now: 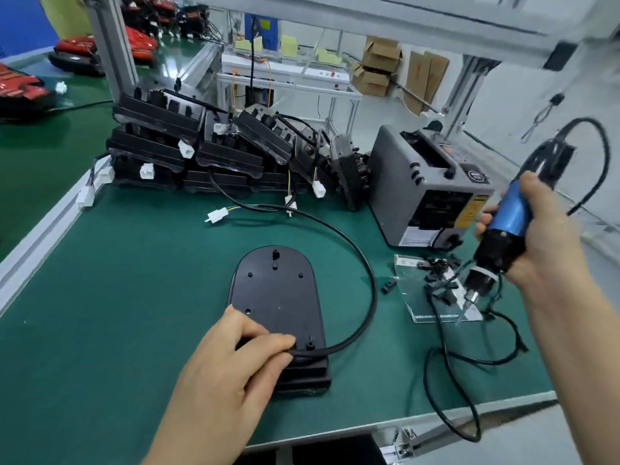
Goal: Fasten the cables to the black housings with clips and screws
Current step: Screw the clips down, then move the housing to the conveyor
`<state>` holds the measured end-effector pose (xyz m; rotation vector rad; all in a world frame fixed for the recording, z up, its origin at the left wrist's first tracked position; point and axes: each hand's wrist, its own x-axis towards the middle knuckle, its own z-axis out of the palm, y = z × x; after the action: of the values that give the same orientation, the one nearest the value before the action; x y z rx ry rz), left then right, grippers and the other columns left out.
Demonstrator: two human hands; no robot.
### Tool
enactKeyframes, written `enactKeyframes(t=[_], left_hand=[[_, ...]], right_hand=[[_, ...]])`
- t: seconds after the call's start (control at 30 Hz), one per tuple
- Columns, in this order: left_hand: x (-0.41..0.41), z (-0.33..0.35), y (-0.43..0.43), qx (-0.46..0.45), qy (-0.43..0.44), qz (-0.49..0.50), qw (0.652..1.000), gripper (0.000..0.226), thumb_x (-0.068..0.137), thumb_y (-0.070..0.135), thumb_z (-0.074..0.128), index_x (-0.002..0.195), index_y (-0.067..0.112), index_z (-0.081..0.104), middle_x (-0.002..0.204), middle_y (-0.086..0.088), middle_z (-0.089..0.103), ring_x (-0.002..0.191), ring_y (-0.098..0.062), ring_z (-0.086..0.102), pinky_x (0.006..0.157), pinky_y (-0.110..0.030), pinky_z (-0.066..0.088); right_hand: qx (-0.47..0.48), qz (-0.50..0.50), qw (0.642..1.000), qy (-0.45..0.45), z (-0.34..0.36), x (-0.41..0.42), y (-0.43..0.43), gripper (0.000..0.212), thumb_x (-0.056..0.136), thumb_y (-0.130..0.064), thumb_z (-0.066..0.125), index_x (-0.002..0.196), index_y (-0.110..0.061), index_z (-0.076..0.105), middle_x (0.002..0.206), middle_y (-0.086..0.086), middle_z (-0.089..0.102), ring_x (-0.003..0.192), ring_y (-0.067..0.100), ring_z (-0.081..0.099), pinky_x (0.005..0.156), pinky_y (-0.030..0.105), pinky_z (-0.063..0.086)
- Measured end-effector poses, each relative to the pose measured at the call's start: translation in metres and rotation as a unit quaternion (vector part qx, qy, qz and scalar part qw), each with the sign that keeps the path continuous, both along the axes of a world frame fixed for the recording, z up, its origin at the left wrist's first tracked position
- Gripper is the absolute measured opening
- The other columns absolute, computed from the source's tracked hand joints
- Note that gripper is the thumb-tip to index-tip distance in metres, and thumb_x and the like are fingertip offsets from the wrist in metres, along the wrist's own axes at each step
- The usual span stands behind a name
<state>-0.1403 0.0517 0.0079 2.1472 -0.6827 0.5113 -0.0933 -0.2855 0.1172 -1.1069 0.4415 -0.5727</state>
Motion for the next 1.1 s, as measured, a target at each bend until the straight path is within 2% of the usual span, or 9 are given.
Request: enactKeyframes(t=[0.13,0.33,0.43,0.57,0.67,0.87,0.93,1.0,1.1], left_hand=[[0.002,0.001,0.000,0.009,-0.003,-0.002,1.000,0.026,0.086,0.037,0.052,0.093,0.023,0.073,0.085,0.011,0.049,0.076,-0.010,0.056,0.082,-0.020,0.041],[0.003,0.000,0.001,0.006,-0.007,0.000,1.000,0.026,0.087,0.040,0.051,0.094,0.026,0.071,0.085,0.011,0.048,0.076,-0.010,0.055,0.080,-0.022,0.042],[0.002,0.001,0.001,0.004,-0.006,-0.002,1.000,0.021,0.086,0.038,0.053,0.094,0.027,0.069,0.086,0.012,0.048,0.076,-0.008,0.053,0.078,-0.022,0.043],[0.002,0.001,0.000,0.006,0.001,0.002,1.000,0.022,0.085,0.038,0.054,0.093,0.027,0.071,0.086,0.013,0.047,0.076,-0.006,0.053,0.080,-0.019,0.042],[0.002,0.002,0.000,0.008,0.003,0.002,1.000,0.025,0.085,0.037,0.053,0.091,0.023,0.073,0.084,0.010,0.049,0.076,-0.007,0.053,0.081,-0.019,0.042],[0.001,0.003,0.000,0.005,0.006,-0.002,1.000,0.023,0.085,0.038,0.053,0.092,0.026,0.071,0.085,0.011,0.049,0.077,-0.008,0.054,0.077,-0.019,0.043],[0.002,0.003,0.000,0.003,0.003,-0.001,1.000,0.020,0.085,0.039,0.053,0.093,0.029,0.068,0.085,0.012,0.048,0.077,-0.007,0.053,0.073,-0.019,0.043],[0.002,0.003,0.000,0.002,-0.003,-0.003,1.000,0.018,0.085,0.038,0.053,0.093,0.030,0.067,0.085,0.012,0.047,0.075,-0.007,0.053,0.077,-0.020,0.043],[0.002,0.002,0.000,0.007,-0.003,-0.001,1.000,0.017,0.085,0.040,0.052,0.095,0.034,0.065,0.085,0.014,0.046,0.074,-0.006,0.052,0.080,-0.020,0.042]], right_hand=[[-0.011,-0.029,0.990,0.139,-0.034,0.002,-0.049,0.032,0.084,-0.031,0.066,0.099,-0.007,0.049,0.076,0.010,0.058,0.046,0.016,0.062,0.048,0.026,0.054],[-0.064,-0.001,0.951,0.301,-0.069,0.013,-0.077,0.049,0.085,-0.029,0.070,0.115,-0.002,0.042,0.085,0.024,0.058,0.064,0.031,0.062,0.042,0.036,0.055],[-0.127,0.009,0.928,0.350,-0.071,0.021,-0.076,0.053,0.084,-0.029,0.070,0.116,-0.001,0.039,0.081,0.026,0.059,0.059,0.033,0.062,0.045,0.041,0.056],[-0.266,0.016,0.867,0.420,-0.066,0.032,-0.074,0.061,0.082,-0.039,0.070,0.116,0.006,0.044,0.087,0.025,0.059,0.066,0.034,0.060,0.073,0.047,0.054],[-0.347,0.016,0.814,0.466,-0.063,0.036,-0.070,0.062,0.085,-0.045,0.064,0.118,0.006,0.050,0.094,0.021,0.058,0.074,0.032,0.057,0.069,0.038,0.044],[-0.430,0.038,0.747,0.506,-0.058,0.039,-0.065,0.050,0.090,-0.037,0.060,0.124,-0.002,0.051,0.099,0.014,0.049,0.080,0.030,0.048,0.069,0.035,0.034],[-0.441,0.043,0.734,0.515,-0.058,0.040,-0.064,0.043,0.090,-0.035,0.060,0.111,0.002,0.055,0.087,0.013,0.053,0.071,0.028,0.049,0.060,0.032,0.033],[-0.462,0.045,0.713,0.525,-0.058,0.040,-0.062,0.037,0.090,-0.034,0.059,0.087,0.002,0.052,0.073,0.012,0.050,0.061,0.025,0.047,0.054,0.031,0.032],[-0.511,0.052,0.669,0.536,-0.058,0.039,-0.058,0.036,0.091,-0.037,0.056,0.082,-0.003,0.046,0.075,0.011,0.049,0.068,0.029,0.054,0.063,0.035,0.044]])
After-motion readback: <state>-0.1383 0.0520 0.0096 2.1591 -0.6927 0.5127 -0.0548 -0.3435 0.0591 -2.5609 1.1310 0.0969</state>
